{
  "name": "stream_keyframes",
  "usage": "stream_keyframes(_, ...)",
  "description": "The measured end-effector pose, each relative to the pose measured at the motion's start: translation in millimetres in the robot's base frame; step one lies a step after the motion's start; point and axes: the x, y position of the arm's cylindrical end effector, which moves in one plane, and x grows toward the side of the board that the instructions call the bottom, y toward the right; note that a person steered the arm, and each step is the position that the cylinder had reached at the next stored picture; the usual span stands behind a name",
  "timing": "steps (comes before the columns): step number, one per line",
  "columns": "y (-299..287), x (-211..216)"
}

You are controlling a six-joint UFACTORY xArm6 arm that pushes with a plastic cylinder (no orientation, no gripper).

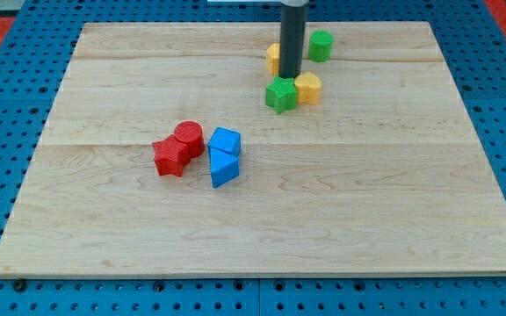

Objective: Push the yellow heart to bottom right

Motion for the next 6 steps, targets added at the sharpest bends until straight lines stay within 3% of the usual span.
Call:
stream_keyframes(1,48.2,58.2)
stream_keyframes(2,28.8,39.5)
stream_keyframes(3,53.7,29.6)
stream_keyframes(4,111.9,116.7)
stream_keyframes(6,99.2,68.7)
